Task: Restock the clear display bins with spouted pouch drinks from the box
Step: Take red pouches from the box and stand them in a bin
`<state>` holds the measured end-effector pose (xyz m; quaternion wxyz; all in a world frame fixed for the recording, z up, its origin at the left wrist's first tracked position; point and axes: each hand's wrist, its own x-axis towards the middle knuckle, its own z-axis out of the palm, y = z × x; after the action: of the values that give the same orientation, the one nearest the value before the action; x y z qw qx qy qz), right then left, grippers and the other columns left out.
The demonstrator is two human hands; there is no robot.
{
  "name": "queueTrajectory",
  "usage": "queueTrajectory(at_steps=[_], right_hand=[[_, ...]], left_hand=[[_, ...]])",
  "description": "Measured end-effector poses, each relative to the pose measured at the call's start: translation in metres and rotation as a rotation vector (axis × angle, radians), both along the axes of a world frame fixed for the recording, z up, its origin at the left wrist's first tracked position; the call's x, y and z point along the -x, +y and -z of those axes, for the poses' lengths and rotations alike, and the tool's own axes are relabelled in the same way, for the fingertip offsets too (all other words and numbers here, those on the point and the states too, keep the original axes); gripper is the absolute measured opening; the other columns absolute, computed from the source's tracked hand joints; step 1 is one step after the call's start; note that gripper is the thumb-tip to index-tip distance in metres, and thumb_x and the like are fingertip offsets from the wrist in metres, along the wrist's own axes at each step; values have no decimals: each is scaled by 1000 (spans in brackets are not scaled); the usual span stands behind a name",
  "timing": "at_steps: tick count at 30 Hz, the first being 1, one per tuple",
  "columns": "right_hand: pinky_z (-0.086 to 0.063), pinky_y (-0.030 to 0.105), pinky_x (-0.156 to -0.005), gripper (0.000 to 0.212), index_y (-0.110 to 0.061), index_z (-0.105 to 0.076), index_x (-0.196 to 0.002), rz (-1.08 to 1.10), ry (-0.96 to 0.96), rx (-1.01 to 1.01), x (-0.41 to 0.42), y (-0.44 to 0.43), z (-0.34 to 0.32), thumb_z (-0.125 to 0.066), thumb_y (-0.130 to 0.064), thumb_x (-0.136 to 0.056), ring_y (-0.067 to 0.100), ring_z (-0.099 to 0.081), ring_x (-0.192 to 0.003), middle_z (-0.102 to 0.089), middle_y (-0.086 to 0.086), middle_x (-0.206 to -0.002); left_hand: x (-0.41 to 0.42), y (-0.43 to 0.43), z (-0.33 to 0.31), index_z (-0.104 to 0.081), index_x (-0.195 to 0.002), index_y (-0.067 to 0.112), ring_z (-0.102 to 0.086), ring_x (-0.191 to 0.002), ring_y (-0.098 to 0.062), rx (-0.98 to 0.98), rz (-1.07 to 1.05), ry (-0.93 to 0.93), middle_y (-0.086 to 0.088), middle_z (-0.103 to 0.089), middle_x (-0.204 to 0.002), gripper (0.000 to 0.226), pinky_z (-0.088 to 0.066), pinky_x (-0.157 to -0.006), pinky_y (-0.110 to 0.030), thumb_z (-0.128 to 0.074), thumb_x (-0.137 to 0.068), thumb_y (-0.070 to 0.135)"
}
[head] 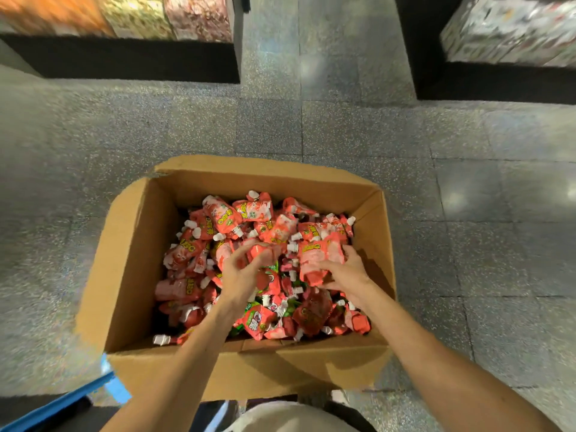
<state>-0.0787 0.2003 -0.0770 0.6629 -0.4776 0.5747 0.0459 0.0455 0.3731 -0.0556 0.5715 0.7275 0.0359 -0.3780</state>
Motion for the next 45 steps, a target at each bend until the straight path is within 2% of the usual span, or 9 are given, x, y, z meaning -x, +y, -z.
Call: queueTrajectory(at_steps=[6,9,13,17,21,27,33,38,45], right_hand=[[-59,51,-85,101,-34,-23,-154,-141,-283,-137,6,33,-68,-85,-13,-77,25,-69,-105,-43,5,-148],[-58,52,-85,93,-33,-25,-153,-218,-441,-204,19,49,-105,-79,-5,-82,27,-74,-94,-57,3,-125],[-61,48,-76,72,-25,-39,-145,-410,-600,-216,50,85,-159,-70,1,-86,21,-74,-92,-62,3,-131],[-61,43,-76,46,-33,-57,-114,-654,-775,-242,91,140,-218,-63,5,-88,20,-72,-87,-72,1,-108],[-61,39,-68,51,-16,-52,-130,-850,-898,-312,123,206,-265,-63,7,-86,26,-71,-94,-66,16,-123],[-60,38,-63,50,-16,-55,-119,-1085,-984,-374,182,339,-310,-71,-6,-73,25,-70,-83,-68,10,-107],[-61,39,-66,39,-12,-58,-121,-1291,-1025,-425,276,492,-347,-71,-17,-85,21,-72,-87,-72,10,-106],[-56,53,-90,72,-17,-64,-122,-1515,-988,-615,378,612,-372,-90,-42,-60,30,-70,-105,-73,10,-115],[-59,35,-68,11,-9,-67,-95,-1469,-768,-848,456,732,-400,-68,-12,-85,19,-68,-66,-71,12,-84]], left_hand=[[42,28,-54,-71,-115,23,-61,-119,-23,81,-302,-15,-3,-66,-127,56,-48,-104,-50,-82,-71,55],[75,47,-88,-70,-93,20,-67,-99,-31,179,-471,-109,-8,-72,-101,26,-58,-85,-47,-76,-82,43],[136,82,-139,-59,-92,15,-62,-64,-16,332,-715,-218,-5,-64,-78,11,-50,-52,-23,-62,-97,25],[200,126,-190,-59,-99,14,-64,-73,-14,485,-897,-345,-1,-68,-82,9,-52,-61,-27,-59,-98,22],[258,179,-241,-58,-95,12,-60,-69,-9,513,-1060,-584,1,-65,-79,10,-51,-62,-22,-64,-95,21],[353,279,-298,-64,-95,14,-57,-72,-4,323,-1386,-905,5,-65,-80,10,-49,-69,-21,-72,-89,17],[466,403,-331,-70,-99,23,-67,-88,-19,178,-1654,-989,-6,-74,-96,23,-54,-89,-51,-81,-80,28],[578,501,-357,-70,-98,21,-62,-86,-7,-61,-1736,-1132,4,-70,-95,18,-51,-82,-24,-80,-84,22],[689,627,-388,-68,-86,19,-60,-82,-17,69,-1754,-1128,-4,-68,-84,11,-49,-78,-36,-75,-86,27]])
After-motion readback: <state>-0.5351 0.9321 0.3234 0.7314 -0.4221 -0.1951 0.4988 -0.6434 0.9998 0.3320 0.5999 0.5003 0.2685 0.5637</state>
